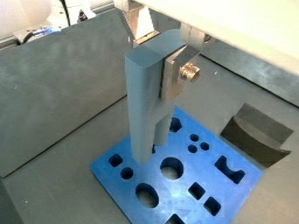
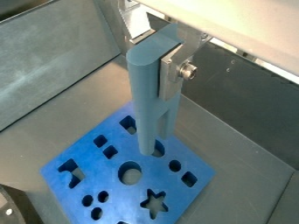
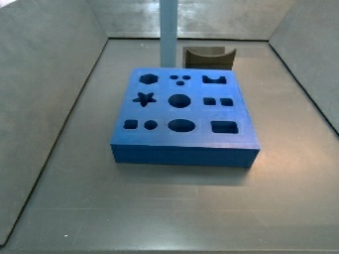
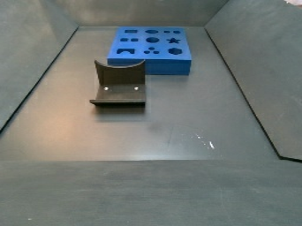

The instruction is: Insert the square-circle object.

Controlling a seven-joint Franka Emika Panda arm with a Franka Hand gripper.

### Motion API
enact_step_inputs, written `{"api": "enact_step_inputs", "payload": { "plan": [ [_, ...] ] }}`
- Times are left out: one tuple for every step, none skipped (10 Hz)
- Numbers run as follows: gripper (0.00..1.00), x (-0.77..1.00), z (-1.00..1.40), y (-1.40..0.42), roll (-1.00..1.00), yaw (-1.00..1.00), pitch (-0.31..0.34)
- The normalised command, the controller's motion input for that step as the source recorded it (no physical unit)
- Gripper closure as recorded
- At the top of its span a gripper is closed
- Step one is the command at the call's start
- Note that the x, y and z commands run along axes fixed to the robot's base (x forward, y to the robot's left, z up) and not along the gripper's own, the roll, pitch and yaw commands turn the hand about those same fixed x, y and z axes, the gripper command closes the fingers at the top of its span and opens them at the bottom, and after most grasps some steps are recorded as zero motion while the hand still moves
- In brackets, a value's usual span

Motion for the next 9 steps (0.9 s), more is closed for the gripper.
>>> {"api": "enact_step_inputs", "payload": {
  "plan": [
    [1.0,-0.62,0.0,-0.07,-0.06,-0.42,-0.16],
    [1.0,-0.33,-0.07,0.0,-0.06,-0.8,-0.087],
    [1.0,-0.17,-0.08,0.0,0.0,-0.97,-0.044],
    [1.0,-0.17,-0.09,0.0,0.0,-0.96,-0.043],
    [1.0,-0.19,-0.16,0.0,-0.04,-0.92,-0.046],
    [1.0,-0.27,-0.33,0.0,-0.18,-0.79,-0.037],
    [1.0,-0.25,-0.37,0.0,-0.22,-0.78,-0.026],
    [1.0,-0.2,-0.39,0.0,-0.23,-0.8,-0.02],
    [1.0,-0.09,-0.38,-0.13,-0.2,-0.78,-0.007]
  ]
}}
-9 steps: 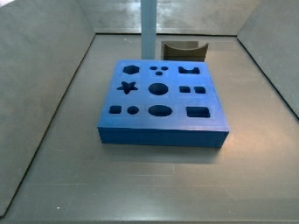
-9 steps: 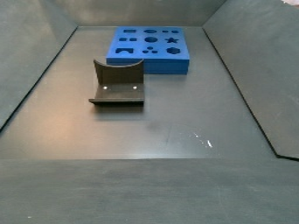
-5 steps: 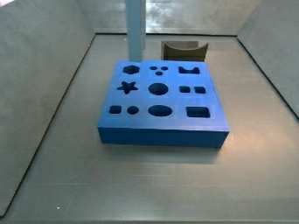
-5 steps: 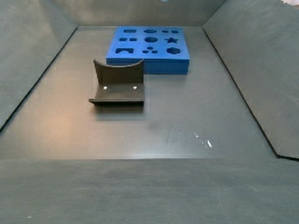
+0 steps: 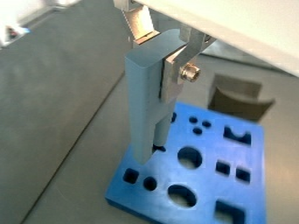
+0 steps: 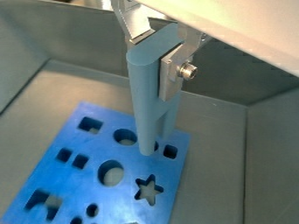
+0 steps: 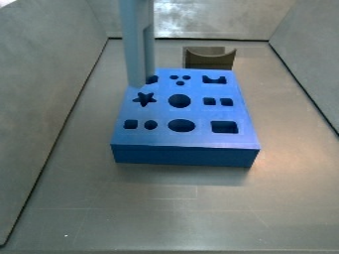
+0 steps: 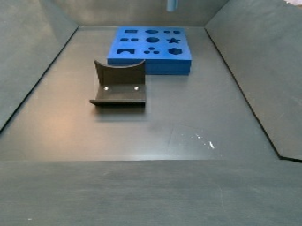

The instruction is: Insert the square-circle object.

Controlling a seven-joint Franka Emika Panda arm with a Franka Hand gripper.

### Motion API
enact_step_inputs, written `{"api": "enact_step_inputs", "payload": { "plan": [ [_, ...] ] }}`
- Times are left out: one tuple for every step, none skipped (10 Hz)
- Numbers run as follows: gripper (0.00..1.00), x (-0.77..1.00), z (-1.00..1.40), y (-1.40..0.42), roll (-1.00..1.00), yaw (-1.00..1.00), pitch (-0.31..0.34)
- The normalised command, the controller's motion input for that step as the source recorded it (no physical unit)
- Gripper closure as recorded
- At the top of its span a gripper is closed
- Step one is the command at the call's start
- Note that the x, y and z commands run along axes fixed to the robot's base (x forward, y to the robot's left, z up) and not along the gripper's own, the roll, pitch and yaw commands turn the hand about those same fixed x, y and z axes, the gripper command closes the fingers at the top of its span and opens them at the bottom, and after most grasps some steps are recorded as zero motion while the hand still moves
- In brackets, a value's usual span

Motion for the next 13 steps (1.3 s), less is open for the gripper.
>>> {"api": "enact_step_inputs", "payload": {
  "plan": [
    [1.0,0.0,-0.24,-0.32,-0.07,-0.77,-0.034],
    [1.0,0.0,-0.25,-0.26,-0.05,-0.86,-0.056],
    [1.0,0.0,-0.26,-0.19,-0.04,-0.92,-0.054],
    [1.0,0.0,-0.27,-0.09,-0.03,-1.0,-0.011],
    [1.0,0.0,-0.3,-0.01,-0.02,-1.0,0.0],
    [1.0,0.0,-0.33,0.0,-0.01,-1.0,0.0],
    [1.0,0.0,-0.36,0.0,0.0,-1.0,0.0],
    [1.0,0.0,-0.35,0.0,0.0,-1.0,0.0],
    [1.0,0.0,-0.33,0.0,0.0,-1.0,0.0],
    [1.0,0.0,-0.33,0.0,0.0,-1.0,0.0],
    [1.0,0.0,-0.28,-0.02,0.0,-1.0,0.0],
    [1.0,0.0,-0.25,-0.04,0.0,-1.0,0.0],
    [1.0,0.0,-0.21,-0.05,-0.01,-1.0,0.0]
  ]
}}
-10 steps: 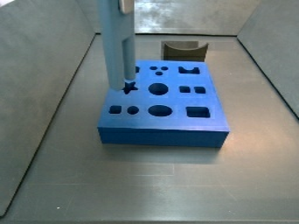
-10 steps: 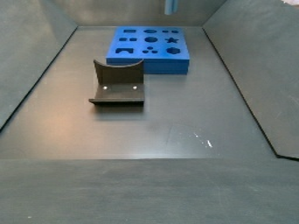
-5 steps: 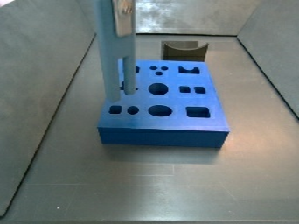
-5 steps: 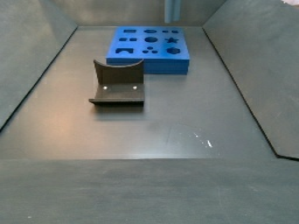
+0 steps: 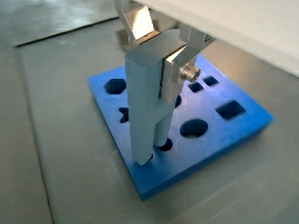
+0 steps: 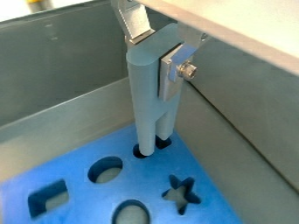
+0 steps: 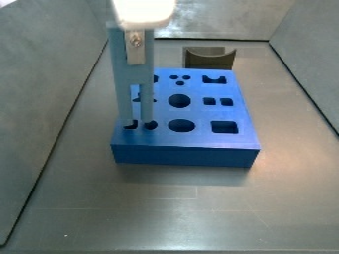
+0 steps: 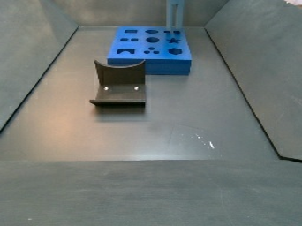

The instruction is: Insert the square-circle object.

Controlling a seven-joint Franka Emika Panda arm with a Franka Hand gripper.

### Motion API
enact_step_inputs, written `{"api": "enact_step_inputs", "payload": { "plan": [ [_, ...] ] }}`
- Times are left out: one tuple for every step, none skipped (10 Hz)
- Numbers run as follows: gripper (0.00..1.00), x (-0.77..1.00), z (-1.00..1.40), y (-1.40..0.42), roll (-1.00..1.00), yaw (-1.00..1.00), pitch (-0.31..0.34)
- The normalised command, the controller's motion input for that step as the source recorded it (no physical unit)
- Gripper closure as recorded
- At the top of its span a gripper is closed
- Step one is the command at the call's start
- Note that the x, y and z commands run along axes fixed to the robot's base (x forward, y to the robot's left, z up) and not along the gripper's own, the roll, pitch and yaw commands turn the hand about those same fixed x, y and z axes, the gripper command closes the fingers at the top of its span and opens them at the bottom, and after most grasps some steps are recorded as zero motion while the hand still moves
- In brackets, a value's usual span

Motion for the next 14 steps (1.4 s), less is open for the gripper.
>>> {"api": "enact_step_inputs", "payload": {
  "plan": [
    [1.0,0.0,-0.19,-0.07,-0.02,-1.0,0.0],
    [1.0,0.2,-0.17,-0.08,-0.02,-0.85,0.0],
    [1.0,0.51,-0.15,-0.05,-0.01,-0.52,0.046],
    [1.0,0.25,-0.24,0.0,0.0,0.0,0.046],
    [1.0,0.2,-0.29,0.0,0.0,0.0,0.063],
    [1.0,0.04,-0.31,0.05,0.0,-0.12,0.056],
    [1.0,-0.01,-0.3,0.05,-0.02,-0.37,0.046],
    [1.0,-0.03,-0.34,0.0,-0.07,-0.58,0.021],
    [1.0,0.0,-0.34,0.0,-0.06,-0.77,0.04],
    [1.0,0.0,-0.31,0.0,-0.07,-0.68,0.043],
    [1.0,0.0,-0.34,0.0,-0.1,-0.09,0.0],
    [1.0,0.0,-0.37,0.03,-0.13,0.05,0.0],
    [1.0,0.0,-0.42,0.0,-0.15,0.08,-0.037],
    [1.0,-0.01,-0.37,0.0,-0.13,0.06,-0.079]
  ]
}}
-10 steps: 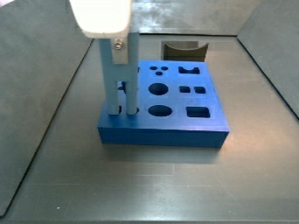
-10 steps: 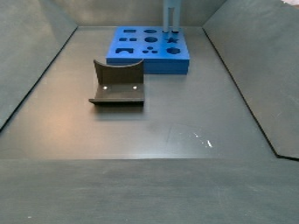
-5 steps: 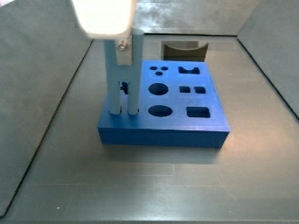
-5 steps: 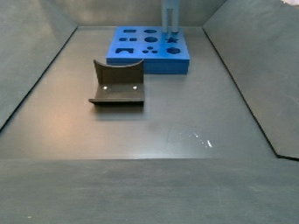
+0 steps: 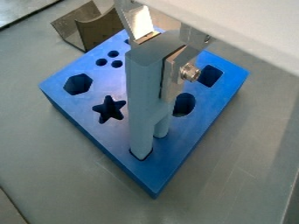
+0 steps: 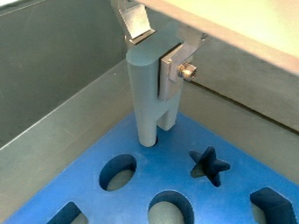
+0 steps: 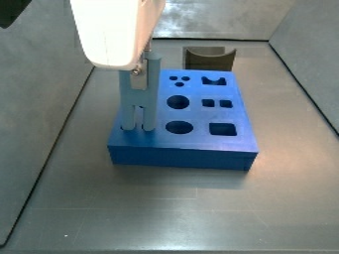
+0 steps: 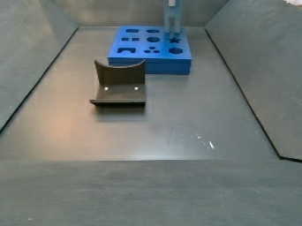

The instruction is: Insert the square-circle object.

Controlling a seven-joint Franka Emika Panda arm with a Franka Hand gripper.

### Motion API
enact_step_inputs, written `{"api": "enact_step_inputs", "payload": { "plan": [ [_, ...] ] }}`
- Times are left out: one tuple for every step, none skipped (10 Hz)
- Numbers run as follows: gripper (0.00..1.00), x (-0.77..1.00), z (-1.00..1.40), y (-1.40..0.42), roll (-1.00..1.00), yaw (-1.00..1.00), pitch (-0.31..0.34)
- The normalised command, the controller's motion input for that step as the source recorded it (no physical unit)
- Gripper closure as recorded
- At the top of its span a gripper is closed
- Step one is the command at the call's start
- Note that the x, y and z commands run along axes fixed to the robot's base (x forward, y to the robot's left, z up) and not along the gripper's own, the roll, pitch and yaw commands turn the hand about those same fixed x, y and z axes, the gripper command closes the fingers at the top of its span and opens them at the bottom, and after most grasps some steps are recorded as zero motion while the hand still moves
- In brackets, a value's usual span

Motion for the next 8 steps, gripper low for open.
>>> {"api": "enact_step_inputs", "payload": {
  "plan": [
    [1.0,-0.01,-0.37,0.0,-0.07,0.05,-0.086],
    [1.0,-0.04,-0.44,-0.04,0.0,0.03,-0.137],
    [1.0,-0.06,-0.46,-0.14,0.1,0.01,-0.179],
    [1.0,0.0,-0.39,-0.19,0.22,0.0,-0.127],
    [1.0,-0.02,-0.41,-0.21,0.28,0.0,-0.111],
    [1.0,-0.07,-0.43,-0.17,0.22,0.05,-0.153],
    [1.0,-0.14,-0.41,-0.17,0.21,0.09,-0.173],
    [1.0,-0.09,-0.43,-0.09,0.04,0.13,-0.144]
  ]
}}
